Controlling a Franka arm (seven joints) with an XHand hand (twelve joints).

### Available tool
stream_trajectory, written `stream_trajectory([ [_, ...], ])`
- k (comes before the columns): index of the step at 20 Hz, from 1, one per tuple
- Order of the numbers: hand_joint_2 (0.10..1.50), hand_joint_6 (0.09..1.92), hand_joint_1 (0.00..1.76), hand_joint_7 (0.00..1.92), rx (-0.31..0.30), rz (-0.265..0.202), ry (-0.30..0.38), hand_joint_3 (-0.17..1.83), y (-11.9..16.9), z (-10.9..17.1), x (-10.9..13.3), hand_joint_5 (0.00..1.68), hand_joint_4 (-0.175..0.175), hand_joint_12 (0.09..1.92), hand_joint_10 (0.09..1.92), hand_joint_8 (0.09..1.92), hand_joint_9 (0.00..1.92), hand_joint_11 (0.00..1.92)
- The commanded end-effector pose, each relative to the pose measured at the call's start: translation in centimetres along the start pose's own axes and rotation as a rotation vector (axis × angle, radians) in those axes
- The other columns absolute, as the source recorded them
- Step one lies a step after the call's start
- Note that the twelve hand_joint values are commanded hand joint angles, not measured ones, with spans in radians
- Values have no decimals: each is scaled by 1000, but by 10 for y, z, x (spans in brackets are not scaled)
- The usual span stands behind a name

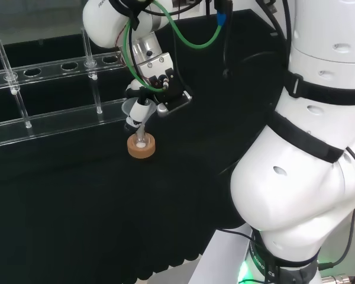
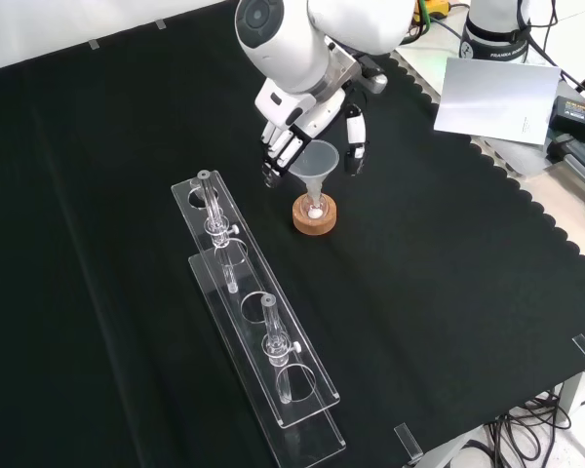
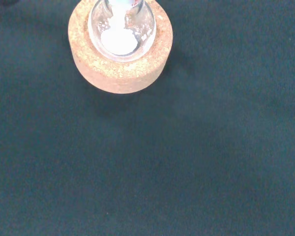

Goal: Remove the funnel from the round-bottom flask.

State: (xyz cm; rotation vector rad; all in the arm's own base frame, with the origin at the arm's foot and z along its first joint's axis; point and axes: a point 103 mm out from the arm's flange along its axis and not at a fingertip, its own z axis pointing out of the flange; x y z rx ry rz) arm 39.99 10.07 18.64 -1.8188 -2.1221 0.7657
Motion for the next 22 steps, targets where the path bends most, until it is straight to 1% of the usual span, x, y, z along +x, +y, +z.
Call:
stream_trajectory([
  [1,753,87,547,255,-20,0,-32,300,1,2,3,204,-39,1350,591,685,667,480],
  [3,771,87,552,356,-38,13,-55,315,0,-1,4,293,-40,1328,552,684,758,517],
  [4,779,87,554,386,-59,-14,-46,321,-1,-1,1,318,-40,1323,544,686,782,527],
  [5,784,87,556,405,-72,-21,-48,325,-2,-1,-2,334,-40,1315,532,681,799,536],
  [7,800,87,561,439,-83,5,-75,337,-5,-6,-2,364,-42,1301,516,675,841,555],
  [11,825,87,570,481,-82,27,-96,357,-8,-14,-1,398,-45,1278,495,671,902,594],
  [14,836,87,577,500,-82,30,-98,366,-9,-15,-1,428,-46,1271,492,673,932,615],
  [16,838,87,579,509,-80,30,-103,369,-10,-20,-2,471,-42,1266,491,675,944,624],
  [18,838,95,581,524,-84,34,-109,372,-15,-28,-4,552,-36,1255,482,674,954,635],
  [20,838,194,584,579,-88,39,-113,376,-18,-32,-6,656,-20,1236,446,649,977,646],
  [22,838,379,588,611,-88,45,-118,379,-21,-37,-8,662,-13,1229,407,633,1001,656],
])
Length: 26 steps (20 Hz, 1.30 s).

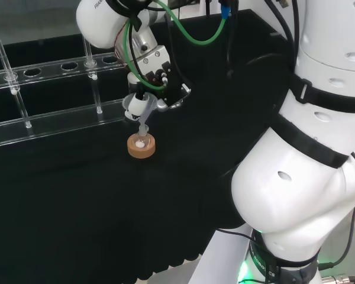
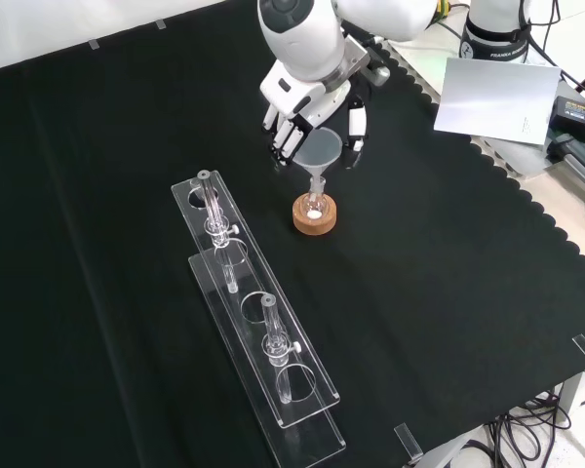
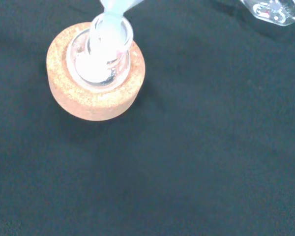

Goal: Remove the funnel from the round-bottom flask.

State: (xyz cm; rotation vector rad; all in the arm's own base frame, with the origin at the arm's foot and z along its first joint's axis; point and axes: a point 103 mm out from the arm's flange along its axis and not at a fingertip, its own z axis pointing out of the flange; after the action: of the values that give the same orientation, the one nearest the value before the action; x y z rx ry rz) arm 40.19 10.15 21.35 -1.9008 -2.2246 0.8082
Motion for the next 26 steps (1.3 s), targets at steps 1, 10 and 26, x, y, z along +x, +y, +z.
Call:
stream_trajectory([
  [1,838,465,590,618,-6,10,-17,381,-9,-16,-7,643,-11,1229,397,633,1008,658],
  [10,836,639,603,635,-47,24,-31,391,-20,-42,-10,597,-12,1224,389,648,1023,673],
  [26,834,672,612,639,-142,71,2,397,-38,-101,-35,603,-9,1212,389,655,1034,689],
])
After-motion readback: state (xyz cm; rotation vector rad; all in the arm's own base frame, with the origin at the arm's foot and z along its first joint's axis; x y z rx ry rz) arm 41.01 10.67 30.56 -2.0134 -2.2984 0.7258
